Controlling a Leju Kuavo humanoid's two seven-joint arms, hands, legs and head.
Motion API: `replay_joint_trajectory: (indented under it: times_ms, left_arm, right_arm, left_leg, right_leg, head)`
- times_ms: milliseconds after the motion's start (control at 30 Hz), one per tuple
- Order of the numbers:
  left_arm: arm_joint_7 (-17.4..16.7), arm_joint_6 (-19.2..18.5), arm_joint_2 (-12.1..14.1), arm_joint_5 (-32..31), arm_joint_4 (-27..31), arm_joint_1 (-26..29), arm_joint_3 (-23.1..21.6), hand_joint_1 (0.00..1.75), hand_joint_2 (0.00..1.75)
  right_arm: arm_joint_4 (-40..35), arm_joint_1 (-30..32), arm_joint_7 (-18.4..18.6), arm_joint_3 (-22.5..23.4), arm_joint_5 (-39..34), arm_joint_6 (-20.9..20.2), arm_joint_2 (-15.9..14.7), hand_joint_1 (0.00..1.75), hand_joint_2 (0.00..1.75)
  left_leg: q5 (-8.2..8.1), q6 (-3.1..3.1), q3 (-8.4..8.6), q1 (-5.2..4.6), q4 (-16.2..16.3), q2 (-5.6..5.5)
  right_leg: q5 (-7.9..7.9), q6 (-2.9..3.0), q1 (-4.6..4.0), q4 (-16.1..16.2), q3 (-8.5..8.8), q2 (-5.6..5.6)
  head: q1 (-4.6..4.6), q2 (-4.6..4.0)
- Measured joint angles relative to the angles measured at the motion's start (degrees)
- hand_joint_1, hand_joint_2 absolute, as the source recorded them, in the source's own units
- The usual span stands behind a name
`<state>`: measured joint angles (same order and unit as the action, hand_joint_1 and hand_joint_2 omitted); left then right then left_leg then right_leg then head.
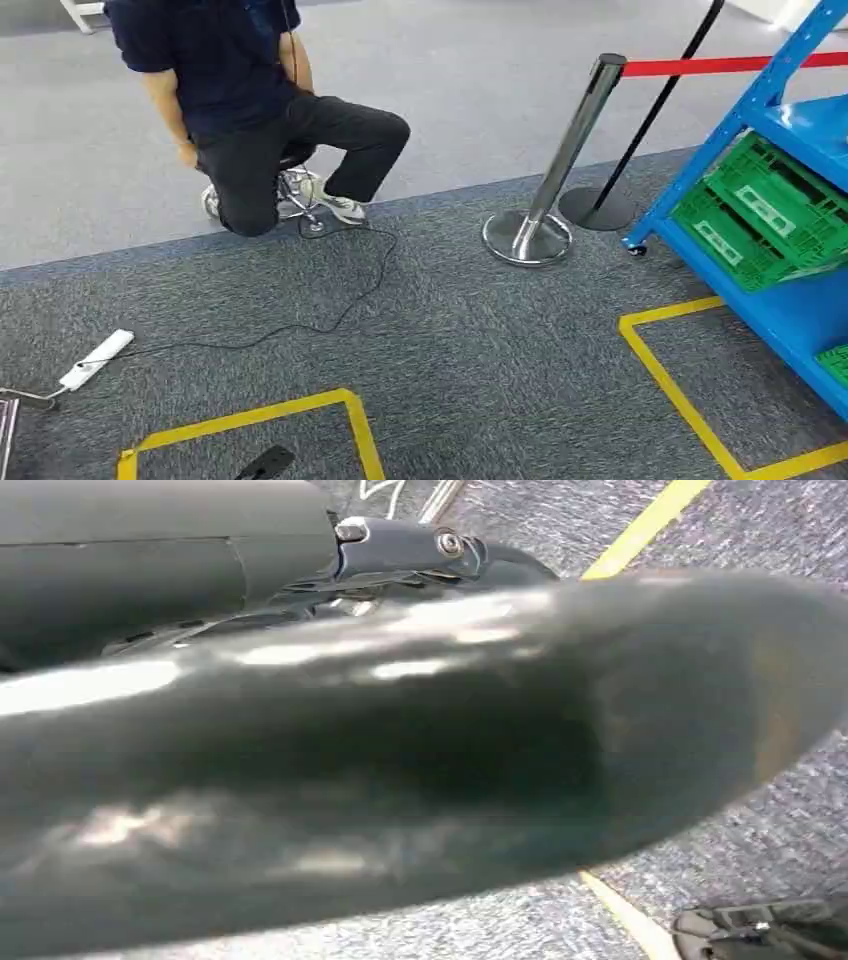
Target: Take the parts from the cabinet and place them on the table.
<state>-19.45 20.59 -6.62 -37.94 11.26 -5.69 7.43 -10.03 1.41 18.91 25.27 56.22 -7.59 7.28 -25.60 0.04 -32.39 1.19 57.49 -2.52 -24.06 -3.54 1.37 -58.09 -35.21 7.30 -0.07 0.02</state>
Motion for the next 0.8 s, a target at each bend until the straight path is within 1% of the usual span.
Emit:
replay_joint_trajectory:
  times_ms: [33,67,100,133,167,200,233,267,300,333,367,400,433,467,500,533,567,600,633,667,700,733,767,800]
  left_arm:
    - [0.0,0.0,0.1,0.8,0.0,-0.1,0.4,0.00,0.00]
    - [0.0,0.0,0.0,1.3,0.0,0.0,0.8,0.00,0.00]
    - [-0.2,0.1,0.0,2.2,0.0,0.1,1.4,0.00,0.00]
    - [-0.2,0.1,0.1,2.9,0.0,0.3,1.9,0.00,0.00]
    - [-0.2,0.1,0.1,3.5,0.0,0.5,2.4,0.00,0.00]
    - [-0.2,0.1,0.1,4.0,0.0,0.5,3.0,0.00,0.00]
    - [-0.1,0.1,0.1,4.5,0.0,0.5,3.5,0.00,0.00]
    - [0.0,0.1,0.1,4.7,0.0,0.4,4.0,0.00,0.00]
    - [0.2,0.2,0.1,5.0,0.0,0.4,4.3,0.00,0.00]
    - [0.2,0.2,0.1,5.0,0.0,0.4,4.5,0.00,0.00]
    - [0.2,0.2,0.1,5.0,0.0,0.4,4.8,0.00,0.00]
    - [0.2,0.2,0.1,5.0,0.0,0.5,5.0,0.00,0.00]
    - [0.2,0.2,0.1,5.0,0.0,0.5,5.3,0.00,0.00]
    - [0.2,0.2,0.0,5.1,0.0,0.4,5.4,0.00,0.00]
    - [0.2,0.2,0.0,5.1,0.0,0.4,5.5,0.00,0.00]
    - [0.2,0.2,0.0,5.1,0.0,0.3,5.6,0.00,0.00]
    - [0.2,0.2,0.0,5.1,0.0,0.2,5.7,0.00,0.00]
    - [0.1,0.2,0.0,5.1,0.0,0.2,5.8,0.00,0.00]
    - [0.1,0.1,0.0,5.1,0.0,0.4,6.0,0.00,0.00]
    - [0.1,0.0,0.0,5.1,0.0,0.5,6.1,0.00,0.00]
    - [0.1,-0.1,0.1,5.1,-0.1,0.5,6.3,0.00,0.00]
    - [0.1,-0.1,0.1,5.1,-0.1,0.5,6.3,0.00,0.00]
    - [0.1,-0.1,0.1,4.9,-0.1,0.5,6.3,0.00,0.00]
    - [0.4,0.0,0.1,4.4,-0.1,0.4,6.3,0.00,0.00]
  right_arm:
    - [0.0,-0.1,-0.2,-0.4,0.6,0.0,0.0,0.00,0.00]
    - [0.0,-0.3,-0.4,-0.6,1.1,0.0,-0.1,0.00,0.00]
    - [0.0,-0.7,-0.9,-1.4,2.0,-0.2,-0.4,0.00,0.00]
    - [0.0,-0.9,-1.3,-2.0,2.7,-0.4,-0.5,0.00,0.00]
    - [0.0,-1.0,-1.6,-2.5,3.3,-0.5,-0.8,0.00,0.00]
    - [0.0,-1.0,-1.8,-3.0,3.8,-0.5,-0.9,0.00,0.00]
    - [0.0,-1.0,-2.0,-3.5,4.3,-0.5,-1.2,0.00,0.00]
    - [0.0,-1.0,-2.0,-3.9,4.5,-0.5,-1.2,0.00,0.00]
    - [0.0,-1.1,-2.1,-4.3,4.7,-0.5,-1.5,0.00,0.00]
    - [0.0,-1.3,-2.1,-4.5,4.9,-0.5,-1.5,0.00,0.00]
    - [0.0,-1.7,-2.2,-4.8,4.9,-0.5,-1.5,0.00,0.00]
    - [0.0,-1.8,-2.2,-5.1,4.9,-0.5,-1.5,0.00,0.00]
    - [0.0,-1.7,-2.3,-5.3,4.9,-0.5,-1.5,0.00,0.00]
    - [0.0,-1.7,-2.3,-5.4,4.9,-0.5,-1.6,0.00,0.00]
    - [0.0,-1.7,-2.1,-5.6,5.0,-0.3,-1.6,0.00,0.00]
    - [0.0,-1.9,-1.7,-5.7,5.0,0.1,-1.5,0.00,0.00]
    - [0.0,-2.0,-1.1,-5.9,5.2,0.6,-1.4,0.00,0.00]
    - [0.0,-2.2,-0.5,-6.1,5.3,1.2,-1.4,0.00,0.00]
    - [0.0,-2.4,-0.3,-6.1,5.3,1.3,-1.2,0.00,0.00]
    - [0.0,-2.7,0.0,-6.2,5.2,1.5,-1.0,0.00,0.00]
    - [0.0,-2.7,0.2,-6.2,4.9,1.8,-0.6,0.00,0.00]
    - [0.0,-2.7,0.4,-6.2,4.2,2.0,-0.5,0.00,0.00]
    - [0.0,-2.7,0.4,-6.1,3.8,2.2,-0.3,0.00,0.00]
    - [0.0,-2.8,0.4,-6.0,3.0,2.5,-0.2,0.00,0.00]
  left_leg:
    - [0.02,0.48,0.03,-0.17,0.0,0.59]
    - [0.02,0.84,0.01,-0.37,0.0,1.22]
    - [0.02,1.03,-0.09,-0.61,0.0,2.16]
    - [0.02,1.10,-0.17,-0.81,0.0,2.99]
    - [-0.03,1.18,-0.17,-1.00,0.0,3.72]
    - [-0.05,1.22,-0.13,-1.15,0.0,4.39]
    - [-0.05,1.22,-0.09,-1.24,0.0,4.88]
    - [-0.06,1.22,-0.04,-1.27,0.0,5.32]
    - [-0.09,1.19,0.13,-1.28,0.0,5.77]
    - [-0.16,1.08,0.21,-1.36,0.0,6.15]
    - [-0.33,0.77,0.11,-1.71,0.3,6.63]
    - [-0.18,0.54,0.11,-1.69,0.2,7.14]
    - [-0.15,0.43,0.15,-1.65,0.1,7.67]
    - [-0.01,0.12,0.22,-1.55,0.0,8.21]
    - [-0.35,-0.16,-0.02,-1.63,0.1,8.43]
    - [-1.34,-0.57,-0.19,-1.37,1.1,5.85]
    - [-3.41,-0.79,-1.36,-1.33,3.9,3.96]
    - [-5.78,-1.02,-3.46,-1.17,8.5,3.20]
    - [-7.51,-1.18,-5.53,-1.11,12.8,3.04]
    - [-8.23,-1.37,-7.15,-1.01,15.9,3.02]
    - [-7.60,-1.50,-7.50,-0.91,16.5,3.01]
    - [-5.72,-1.64,-6.87,-0.76,14.9,2.98]
    - [-3.15,-1.80,-5.33,-0.53,11.5,2.85]
    - [-0.63,-2.05,-3.19,-0.18,7.0,2.09]
  right_leg:
    - [-1.56,-0.04,-0.44,-2.2,-0.67,-4.59]
    - [-3.81,-0.12,-0.53,-5.8,-2.33,-5.88]
    - [-6.33,-0.16,-0.62,-10.6,-4.55,-6.44]
    - [-8.33,-0.16,-0.64,-15.2,-6.52,-6.74]
    - [-9.12,-0.09,-0.65,-17.8,-7.49,-6.83]
    - [-8.49,0.04,-0.69,-17.8,-7.19,-6.85]
    - [-6.79,0.26,-0.84,-15.0,-5.41,-6.93]
    - [-4.70,0.56,-1.00,-10.6,-2.79,-7.16]
    - [-2.46,0.95,-1.35,-4.8,0.66,-8.56]
    - [-2.53,1.24,-1.81,-1.0,2.54,-11.28]
    - [-2.54,1.69,-2.20,-0.3,2.88,-11.29]
    - [-2.37,1.96,-2.22,-0.4,2.93,-10.54]
    - [-2.27,2.12,-2.31,-0.4,2.69,-10.02]
    - [-2.06,2.44,-2.37,-0.3,2.32,-9.39]
    - [-1.61,2.94,-2.01,0.2,2.78,-8.86]
    - [-1.39,3.07,-1.76,0.4,2.81,-8.39]
    - [-1.23,3.32,-1.58,0.5,2.77,-7.91]
    - [-1.11,3.51,-1.50,0.5,2.65,-7.37]
    - [-1.06,3.57,-1.46,0.5,2.48,-6.73]
    - [-1.00,3.49,-1.43,0.5,2.38,-5.89]
    - [-0.97,3.44,-1.32,0.5,2.41,-5.17]
    - [-0.96,3.37,-1.21,0.5,2.47,-4.43]
    - [-0.93,3.12,-0.99,0.4,2.52,-3.70]
    - [-0.98,2.75,-0.72,0.3,2.56,-3.01]
  head:
    - [0.53,0.00]
    - [0.81,0.00]
    - [0.70,0.00]
    - [0.81,0.00]
    - [0.70,0.00]
    - [0.72,0.00]
    - [0.72,0.00]
    - [0.74,0.00]
    - [0.74,0.00]
    - [0.72,0.00]
    - [0.74,0.00]
    - [0.57,0.02]
    - [0.63,0.00]
    - [0.64,0.02]
    - [0.70,0.00]
    - [0.55,0.00]
    - [0.48,0.00]
    - [0.26,0.00]
    - [0.22,0.02]
    - [0.20,0.00]
    - [0.26,0.00]
    - [0.18,0.00]
    - [0.24,0.00]
    - [0.22,0.00]
